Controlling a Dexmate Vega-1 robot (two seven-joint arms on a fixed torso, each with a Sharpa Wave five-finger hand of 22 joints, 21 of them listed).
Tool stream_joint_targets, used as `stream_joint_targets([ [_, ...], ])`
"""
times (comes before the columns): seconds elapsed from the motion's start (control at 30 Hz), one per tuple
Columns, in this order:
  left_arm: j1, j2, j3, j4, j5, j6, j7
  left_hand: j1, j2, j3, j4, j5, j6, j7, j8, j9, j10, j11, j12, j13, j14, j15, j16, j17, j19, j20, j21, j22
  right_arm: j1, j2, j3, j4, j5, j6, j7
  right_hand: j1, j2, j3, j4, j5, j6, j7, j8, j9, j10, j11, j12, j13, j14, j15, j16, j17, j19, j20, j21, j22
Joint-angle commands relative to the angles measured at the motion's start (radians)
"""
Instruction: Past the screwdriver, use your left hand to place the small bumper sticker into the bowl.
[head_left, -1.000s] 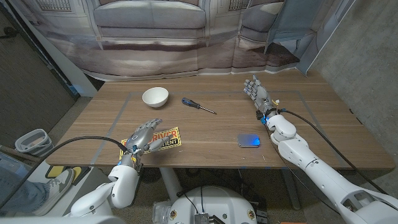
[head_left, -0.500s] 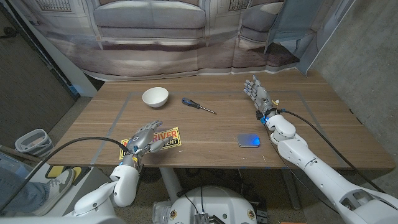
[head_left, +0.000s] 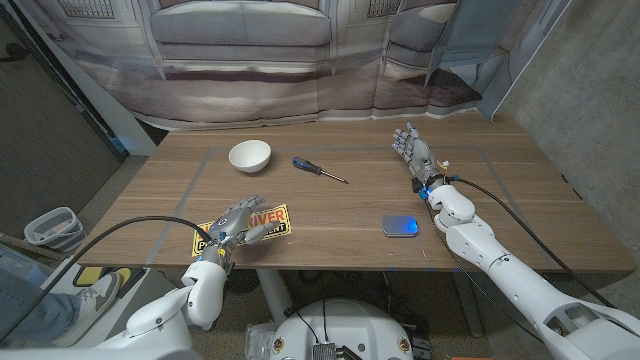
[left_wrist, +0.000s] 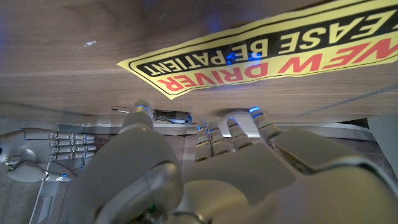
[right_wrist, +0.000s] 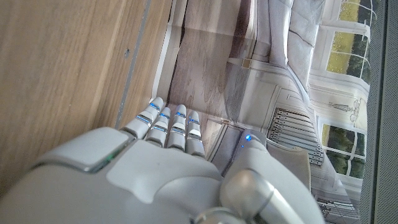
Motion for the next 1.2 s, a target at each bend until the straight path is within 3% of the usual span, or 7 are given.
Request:
stream_joint_targets([
  [0.03, -0.043, 0.017, 0.037, -0.014, -0.013, 0.064, -0.040, 0.015, 0.001, 0.000, -0.006, 0.005, 0.026, -0.001, 0.008, 0.004, 0.035, 0.000, 0.012, 0.003, 0.015, -0.037, 0.004, 0.003, 0.004, 0.004, -0.002, 0.003, 0.007, 0.007, 0.004, 0.021, 0.006, 0.007, 0.008, -0.002, 0.009, -0.002, -0.004, 0.002, 0.010, -0.002, 0.001, 0.004, 0.008, -0.001, -0.004, 0.004, 0.009, 0.001, 0.000, 0.001, 0.010, -0.022, 0.000, 0.004],
  [0.6, -0.076, 0.026, 0.072, -0.022, -0.035, 0.096, -0.057, 0.029, 0.002, 0.001, -0.012, 0.005, 0.049, -0.006, 0.012, 0.003, 0.048, -0.002, 0.012, 0.002, 0.022, -0.040, 0.003, 0.002, 0.008, 0.005, -0.003, 0.004, 0.018, 0.012, 0.002, 0.044, 0.010, 0.011, 0.024, -0.002, 0.009, -0.003, -0.004, 0.002, 0.010, -0.004, 0.000, 0.004, 0.008, -0.001, -0.005, 0.004, 0.009, 0.002, 0.000, 0.001, 0.010, -0.021, -0.001, 0.004],
  [1.2, -0.099, 0.023, 0.112, -0.030, -0.041, 0.141, -0.059, 0.047, 0.004, 0.001, -0.018, 0.003, 0.074, -0.013, 0.012, 0.003, 0.123, -0.004, 0.030, 0.003, 0.037, -0.040, 0.004, 0.001, 0.009, 0.002, -0.006, 0.004, 0.007, 0.008, 0.007, 0.037, 0.020, 0.008, 0.026, -0.002, 0.010, -0.004, -0.005, 0.001, 0.011, -0.004, 0.000, 0.004, 0.009, 0.000, -0.005, 0.004, 0.009, 0.001, 0.000, 0.002, 0.010, -0.021, -0.001, 0.004],
])
